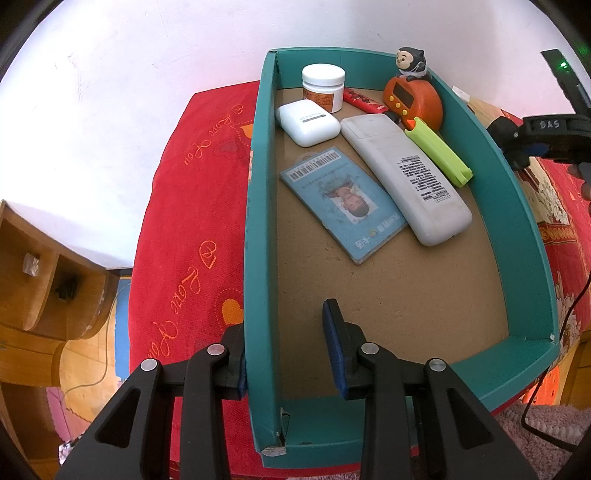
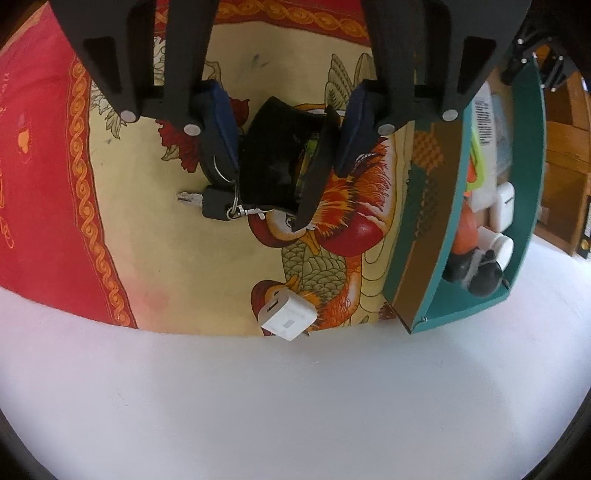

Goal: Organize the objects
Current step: 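Grasp the black spirit level with the right gripper and lift it, then carry the spirit level into the tray toward the ID card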

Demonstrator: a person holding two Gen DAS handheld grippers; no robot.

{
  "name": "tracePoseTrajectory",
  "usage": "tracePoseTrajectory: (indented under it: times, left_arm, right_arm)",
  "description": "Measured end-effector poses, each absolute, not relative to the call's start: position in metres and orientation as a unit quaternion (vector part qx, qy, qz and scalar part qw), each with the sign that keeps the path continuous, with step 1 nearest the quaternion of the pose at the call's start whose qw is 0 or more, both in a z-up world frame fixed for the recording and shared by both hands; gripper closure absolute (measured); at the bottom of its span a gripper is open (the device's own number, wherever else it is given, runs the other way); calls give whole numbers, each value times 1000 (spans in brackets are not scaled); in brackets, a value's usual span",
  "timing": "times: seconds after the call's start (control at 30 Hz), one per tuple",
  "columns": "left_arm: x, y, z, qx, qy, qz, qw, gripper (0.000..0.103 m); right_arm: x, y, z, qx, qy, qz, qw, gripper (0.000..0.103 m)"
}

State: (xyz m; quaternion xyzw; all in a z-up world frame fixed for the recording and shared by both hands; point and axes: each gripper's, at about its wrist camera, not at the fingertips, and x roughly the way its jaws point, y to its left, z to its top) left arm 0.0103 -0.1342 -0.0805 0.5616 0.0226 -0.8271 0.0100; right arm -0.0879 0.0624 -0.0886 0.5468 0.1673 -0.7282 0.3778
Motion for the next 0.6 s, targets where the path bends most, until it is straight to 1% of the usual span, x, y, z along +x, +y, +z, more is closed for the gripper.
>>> tracePoseTrajectory:
  times: [0.1, 0.4, 0.5, 0.57, 0.6]
  left_arm:
    - [10, -134, -81, 562, 23, -827, 10, 70]
    - [6, -137, -83, 562, 24, -827, 10, 70]
    - [6, -137, -83, 562, 23, -827, 10, 70]
    - [6, -137, -83, 562, 24, -827, 10, 70]
    - [6, -137, -83, 562, 24, -827, 10, 70]
  right_arm:
    - [-91, 68, -76, 539, 150, -733, 387, 56]
    - [-96, 80, -39, 521, 111, -743, 405, 57]
    - [-82, 73, -28, 511, 111, -742, 419, 57]
    - [-97, 97, -4, 505, 111, -741, 428, 57]
    - [-86, 86, -8, 503, 111, -740, 433, 57]
